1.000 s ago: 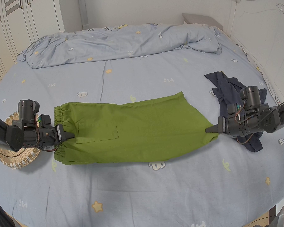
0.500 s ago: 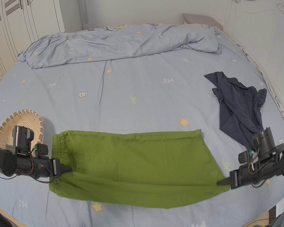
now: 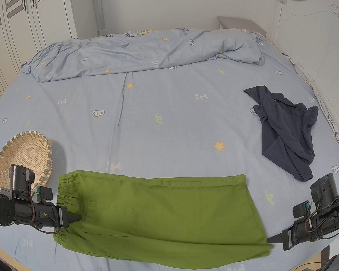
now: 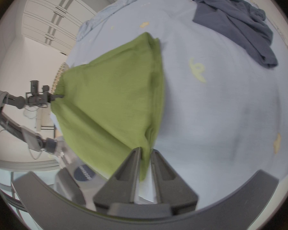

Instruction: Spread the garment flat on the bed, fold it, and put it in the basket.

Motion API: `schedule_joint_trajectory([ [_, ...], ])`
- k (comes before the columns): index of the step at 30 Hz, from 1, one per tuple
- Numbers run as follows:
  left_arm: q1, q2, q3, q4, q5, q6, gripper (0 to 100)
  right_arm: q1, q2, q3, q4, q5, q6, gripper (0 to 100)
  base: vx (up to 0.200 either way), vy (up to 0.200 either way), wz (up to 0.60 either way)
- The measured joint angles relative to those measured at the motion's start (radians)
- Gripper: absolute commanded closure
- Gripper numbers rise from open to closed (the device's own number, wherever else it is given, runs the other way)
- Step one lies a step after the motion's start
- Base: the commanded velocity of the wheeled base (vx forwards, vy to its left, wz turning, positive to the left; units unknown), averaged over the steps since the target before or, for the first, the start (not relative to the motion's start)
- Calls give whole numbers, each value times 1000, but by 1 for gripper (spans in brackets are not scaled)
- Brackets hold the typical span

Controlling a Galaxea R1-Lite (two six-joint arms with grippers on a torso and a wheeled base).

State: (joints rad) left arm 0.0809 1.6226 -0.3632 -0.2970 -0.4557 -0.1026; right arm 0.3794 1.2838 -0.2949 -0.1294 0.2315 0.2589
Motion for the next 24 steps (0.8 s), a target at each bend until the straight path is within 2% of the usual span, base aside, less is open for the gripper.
schedule_joint_trajectory([
  [9, 13, -27, 6, 1, 6, 25, 100, -9, 7, 0, -49, 4, 46, 0, 0, 0, 0],
  [17, 79, -103, -16, 41, 4, 70, 100, -97, 0, -117, -66, 6, 45, 0, 0, 0, 0],
  [19, 97, -124, -33, 89, 5, 82, 100, -114, -2, -169, -56, 6, 45, 0, 0, 0, 0],
  [24, 150, -169, -120, 311, 4, 133, 100, -140, -8, -303, 12, 8, 45, 0, 0, 0, 0],
])
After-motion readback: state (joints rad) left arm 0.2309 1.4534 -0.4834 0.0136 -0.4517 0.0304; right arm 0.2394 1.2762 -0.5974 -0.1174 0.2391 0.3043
